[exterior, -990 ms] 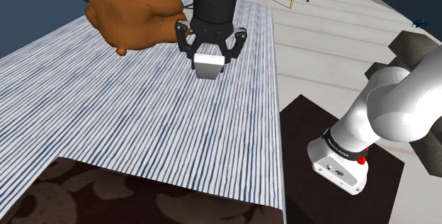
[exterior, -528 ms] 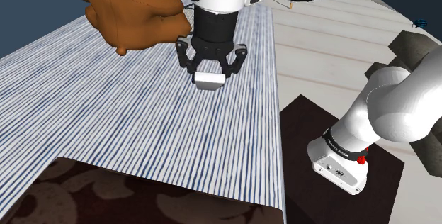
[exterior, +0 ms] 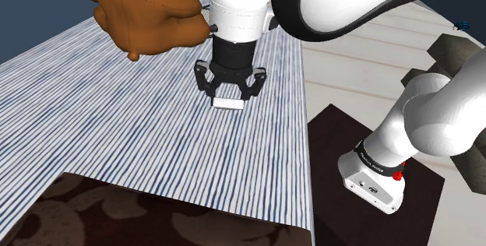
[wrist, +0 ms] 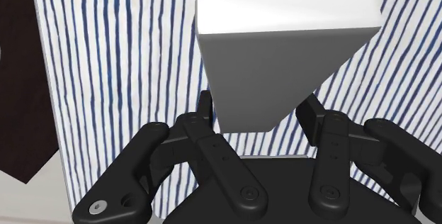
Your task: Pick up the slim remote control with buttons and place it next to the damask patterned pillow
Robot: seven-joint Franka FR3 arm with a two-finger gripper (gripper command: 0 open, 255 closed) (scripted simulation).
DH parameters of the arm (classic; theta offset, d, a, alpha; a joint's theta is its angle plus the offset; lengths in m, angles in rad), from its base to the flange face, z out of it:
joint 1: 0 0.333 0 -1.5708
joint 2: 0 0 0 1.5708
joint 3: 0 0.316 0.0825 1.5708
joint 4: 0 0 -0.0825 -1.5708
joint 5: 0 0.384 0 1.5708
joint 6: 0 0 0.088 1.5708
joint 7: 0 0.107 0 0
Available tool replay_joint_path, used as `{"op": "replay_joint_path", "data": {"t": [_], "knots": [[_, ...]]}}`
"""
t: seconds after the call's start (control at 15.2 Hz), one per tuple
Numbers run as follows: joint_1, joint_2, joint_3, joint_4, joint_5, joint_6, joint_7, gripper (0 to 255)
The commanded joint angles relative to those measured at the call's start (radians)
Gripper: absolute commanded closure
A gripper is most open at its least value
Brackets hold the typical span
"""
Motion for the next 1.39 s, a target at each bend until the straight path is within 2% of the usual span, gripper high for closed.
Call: {"op": "replay_joint_path", "data": {"t": [0.0, 1.32], "knots": [[0.000, 0.007, 0.002, -0.022, -0.002, 0.029, 0.000, 255], [-0.006, 0.151, 0.035, -0.173, -0.069, 0.310, 0.053, 255]]}}
